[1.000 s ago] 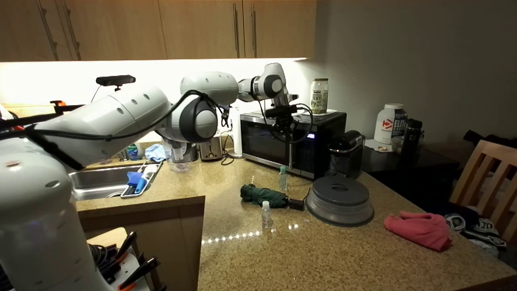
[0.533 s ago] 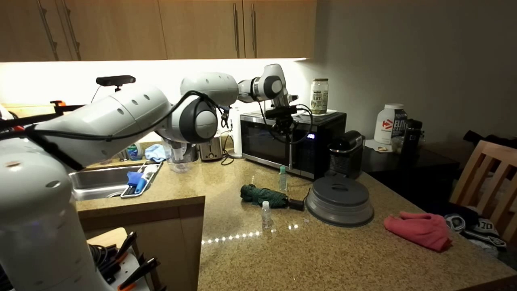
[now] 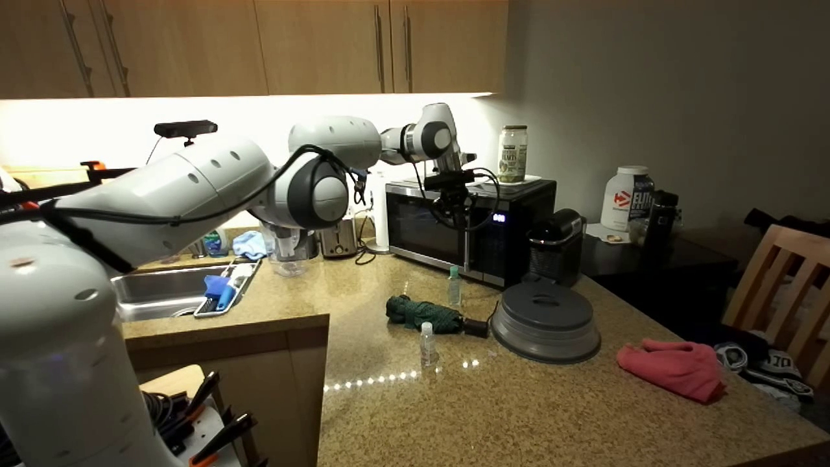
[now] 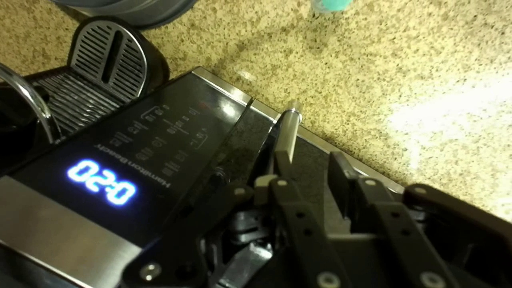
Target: Open the microwave
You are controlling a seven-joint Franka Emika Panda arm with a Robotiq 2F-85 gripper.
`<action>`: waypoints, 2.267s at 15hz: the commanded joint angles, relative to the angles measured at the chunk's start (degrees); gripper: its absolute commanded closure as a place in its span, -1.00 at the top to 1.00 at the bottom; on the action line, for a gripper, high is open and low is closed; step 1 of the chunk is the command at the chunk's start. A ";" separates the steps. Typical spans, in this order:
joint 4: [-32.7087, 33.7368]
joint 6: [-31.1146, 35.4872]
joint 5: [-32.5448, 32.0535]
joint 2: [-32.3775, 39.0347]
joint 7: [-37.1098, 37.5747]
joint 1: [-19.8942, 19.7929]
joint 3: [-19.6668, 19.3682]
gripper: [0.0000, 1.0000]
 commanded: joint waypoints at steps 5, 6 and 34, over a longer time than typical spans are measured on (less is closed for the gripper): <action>0.16 0.37 -0.48 0.39 1.09 0.26 -0.62 0.42; 0.27 0.77 -0.62 0.52 1.38 0.37 -0.83 0.53; 0.84 10.26 -0.79 1.98 12.02 1.69 -7.29 -0.33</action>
